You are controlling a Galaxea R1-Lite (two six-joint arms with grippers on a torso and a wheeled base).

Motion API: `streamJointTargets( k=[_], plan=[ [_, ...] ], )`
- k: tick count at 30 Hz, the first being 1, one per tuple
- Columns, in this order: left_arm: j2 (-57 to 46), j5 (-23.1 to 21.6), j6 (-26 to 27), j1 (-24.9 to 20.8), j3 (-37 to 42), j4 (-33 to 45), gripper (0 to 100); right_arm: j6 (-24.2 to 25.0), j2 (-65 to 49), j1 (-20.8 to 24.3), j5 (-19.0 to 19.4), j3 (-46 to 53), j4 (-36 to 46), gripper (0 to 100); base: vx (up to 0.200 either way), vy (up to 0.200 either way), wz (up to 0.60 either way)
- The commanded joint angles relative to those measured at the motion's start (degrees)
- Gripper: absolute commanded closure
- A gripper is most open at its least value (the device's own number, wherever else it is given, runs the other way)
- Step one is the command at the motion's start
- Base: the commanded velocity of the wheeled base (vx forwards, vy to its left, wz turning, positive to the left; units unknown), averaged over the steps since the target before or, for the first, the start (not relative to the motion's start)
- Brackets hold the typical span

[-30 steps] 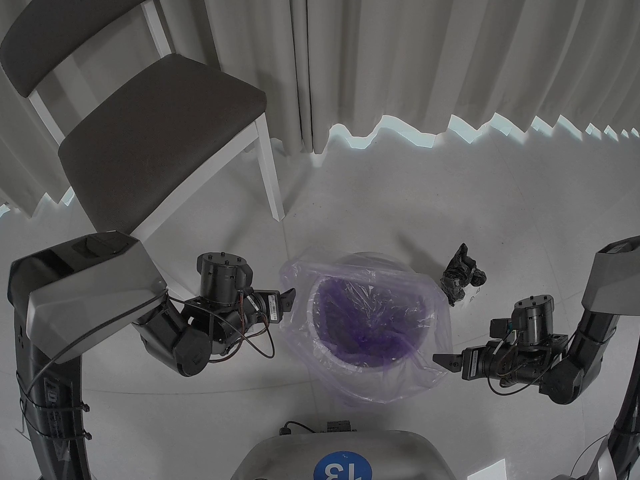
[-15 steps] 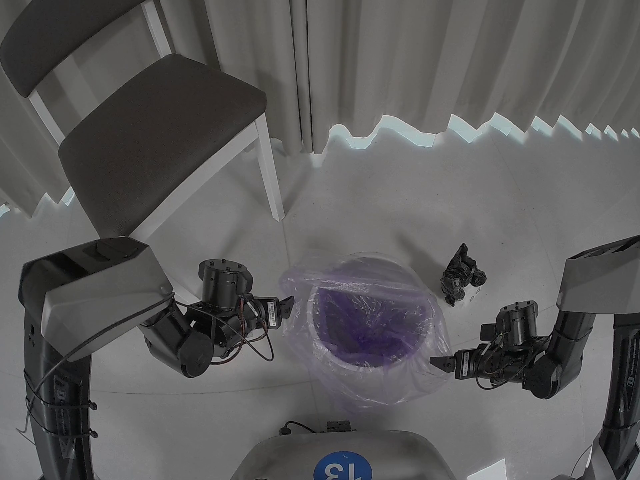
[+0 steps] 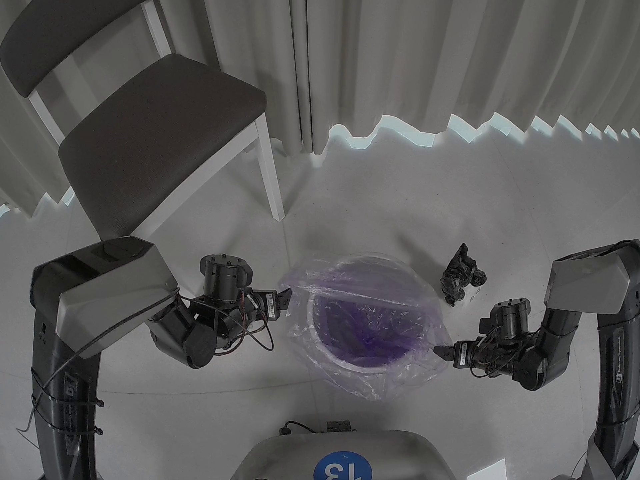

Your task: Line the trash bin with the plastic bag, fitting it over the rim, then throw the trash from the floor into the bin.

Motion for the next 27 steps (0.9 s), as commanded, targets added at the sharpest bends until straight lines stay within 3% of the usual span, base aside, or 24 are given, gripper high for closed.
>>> streamJointTargets(
  k=[1,27],
  plan=[
    [1.3,0.4,0.0,0.6,-2.3,0.1,0,0.0,1.3,-0.8,-0.2,-1.0,0.0,0,0.0,0.0,0.0],
    [0.5,0.6,-0.4,0.1,-5.7,-0.5,0,4.1,-1.4,-1.5,-0.6,-3.4,-0.1,0,0.0,0.0,0.0]
  ],
)
